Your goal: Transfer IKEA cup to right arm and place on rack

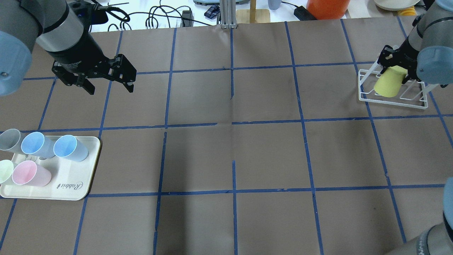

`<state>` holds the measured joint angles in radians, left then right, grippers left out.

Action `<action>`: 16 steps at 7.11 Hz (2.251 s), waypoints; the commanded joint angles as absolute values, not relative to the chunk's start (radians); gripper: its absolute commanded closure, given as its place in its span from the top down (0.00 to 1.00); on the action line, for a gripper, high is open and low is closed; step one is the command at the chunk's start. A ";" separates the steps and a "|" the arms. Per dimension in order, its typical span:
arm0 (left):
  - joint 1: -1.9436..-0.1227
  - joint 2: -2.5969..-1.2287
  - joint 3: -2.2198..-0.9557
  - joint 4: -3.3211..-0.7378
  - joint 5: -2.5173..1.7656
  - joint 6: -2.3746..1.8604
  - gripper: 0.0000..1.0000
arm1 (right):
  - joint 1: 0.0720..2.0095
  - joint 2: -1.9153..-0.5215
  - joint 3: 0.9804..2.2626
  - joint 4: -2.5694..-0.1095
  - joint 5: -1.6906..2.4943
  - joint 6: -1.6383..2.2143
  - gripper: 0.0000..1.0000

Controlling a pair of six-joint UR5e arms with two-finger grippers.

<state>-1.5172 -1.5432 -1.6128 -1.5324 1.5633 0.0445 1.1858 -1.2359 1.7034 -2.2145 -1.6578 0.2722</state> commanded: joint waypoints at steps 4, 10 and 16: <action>-1.517 -1.543 -1.614 -1.532 1.563 0.044 1.00 | 1.186 -1.247 1.698 -2.238 -1.670 0.267 0.99; -1.502 -1.543 -1.600 -1.545 1.565 0.044 1.00 | 1.207 -1.443 1.681 -2.010 -1.660 0.256 1.00; -1.474 -1.546 -1.598 -1.554 1.565 0.044 1.00 | 1.460 -1.609 1.628 -1.631 -1.597 0.256 1.00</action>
<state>-1.4746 -1.5427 -1.5996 -1.5516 1.5655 0.0450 1.4070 -1.5908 1.6479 -1.7111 -1.6210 0.2552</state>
